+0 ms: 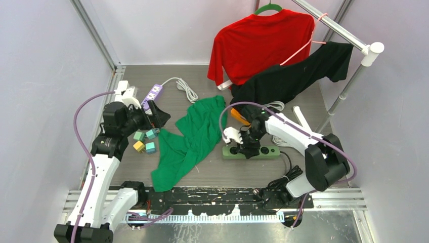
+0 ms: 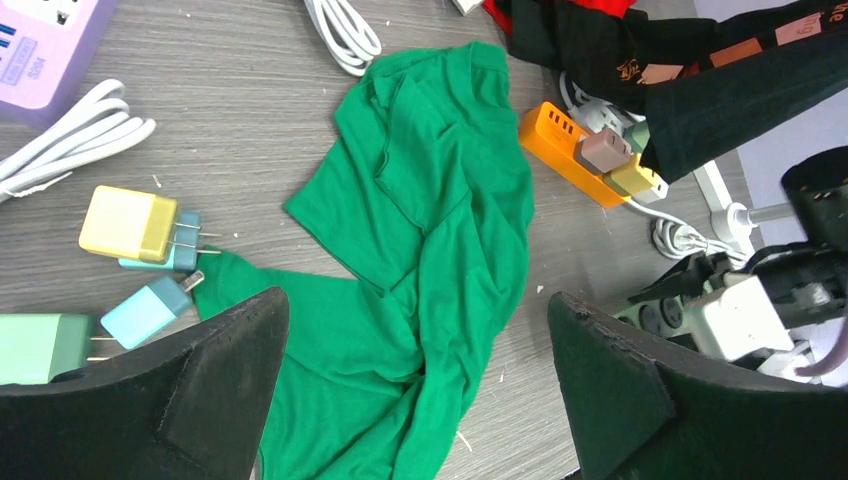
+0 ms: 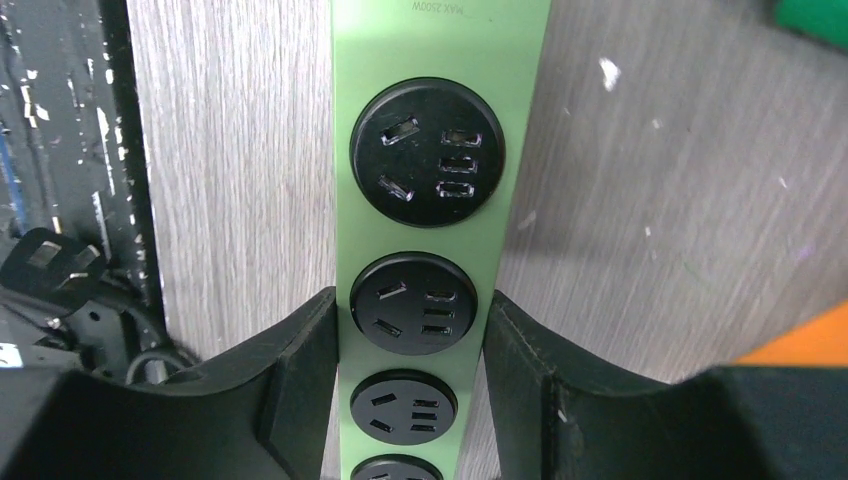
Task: Pull the plug off the socket
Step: Pick up the socket from the center of the board, then place the socket at the center of the board.
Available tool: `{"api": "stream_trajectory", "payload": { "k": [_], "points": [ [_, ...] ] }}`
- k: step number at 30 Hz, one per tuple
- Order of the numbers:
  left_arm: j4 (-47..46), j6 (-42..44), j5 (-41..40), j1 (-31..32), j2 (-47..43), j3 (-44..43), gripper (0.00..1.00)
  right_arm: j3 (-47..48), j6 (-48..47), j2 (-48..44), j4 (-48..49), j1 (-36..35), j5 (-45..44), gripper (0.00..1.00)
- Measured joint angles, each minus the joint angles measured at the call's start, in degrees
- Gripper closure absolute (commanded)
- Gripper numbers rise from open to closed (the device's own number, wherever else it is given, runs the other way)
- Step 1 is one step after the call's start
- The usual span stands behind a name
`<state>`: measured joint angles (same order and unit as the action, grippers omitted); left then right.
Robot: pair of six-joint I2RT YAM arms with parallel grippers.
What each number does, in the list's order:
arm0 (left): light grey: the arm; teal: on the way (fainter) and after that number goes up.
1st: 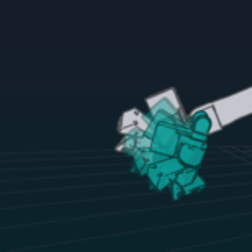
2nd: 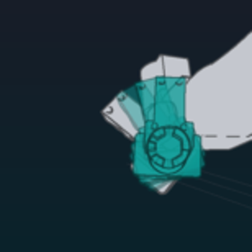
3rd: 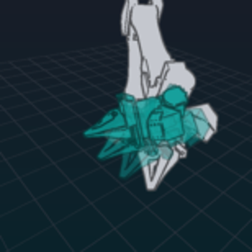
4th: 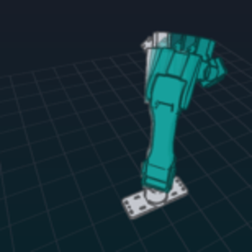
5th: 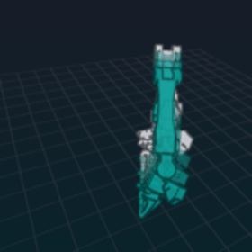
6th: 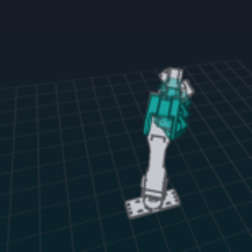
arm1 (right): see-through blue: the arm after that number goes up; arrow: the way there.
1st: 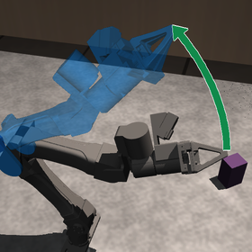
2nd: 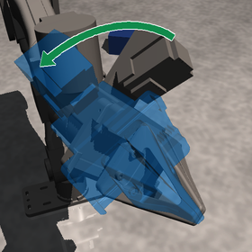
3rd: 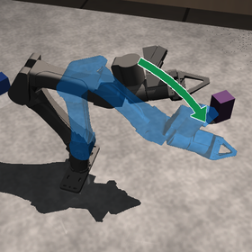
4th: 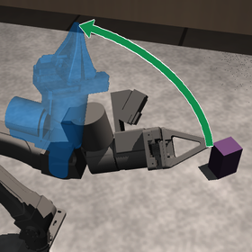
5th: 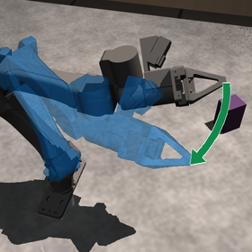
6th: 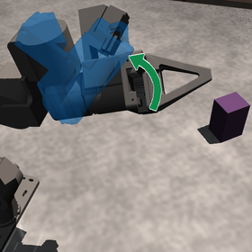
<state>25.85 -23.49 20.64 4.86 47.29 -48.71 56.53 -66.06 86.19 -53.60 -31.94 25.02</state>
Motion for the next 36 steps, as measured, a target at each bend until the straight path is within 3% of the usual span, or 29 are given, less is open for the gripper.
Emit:
{"api": "stream_trajectory", "payload": {
  "k": [5, 9, 14, 18, 28, 32, 36],
  "points": [
    [0.13, 0.07, -0.11, 0.00, -2.23, 0.33, 0.00, 2.21, -0.59, -4.81, -6.08, 8.31, 3.82, 0.92],
    [0.15, 0.22, -0.11, 0.00, -4.48, 0.87, 0.01, 4.22, -1.75, -9.86, -9.94, 20.33, 7.19, 0.92],
    [0.17, 0.44, -0.09, 0.00, -7.34, 1.27, 0.01, 4.74, -0.90, -14.25, -10.03, 34.23, 7.15, 0.92],
    [0.15, 0.46, -0.09, 0.00, -8.66, 1.40, 0.01, 4.52, 2.47, -15.47, -6.54, 40.54, 4.20, 0.92],
    [0.17, 0.59, -0.07, 0.00, -9.79, 1.75, 0.02, 2.97, 17.11, -10.80, 9.77, 45.13, -10.88, 0.89],
    [0.17, 0.94, -0.07, 0.00, -9.79, 1.77, 0.02, 2.89, 22.86, -6.73, 14.43, 45.13, -14.08, 0.80],
    [0.17, 1.11, -0.07, 0.00, -9.81, 1.81, 0.02, 2.91, 27.15, -2.93, 17.22, 45.00, -14.84, 0.79]
  ]
}}
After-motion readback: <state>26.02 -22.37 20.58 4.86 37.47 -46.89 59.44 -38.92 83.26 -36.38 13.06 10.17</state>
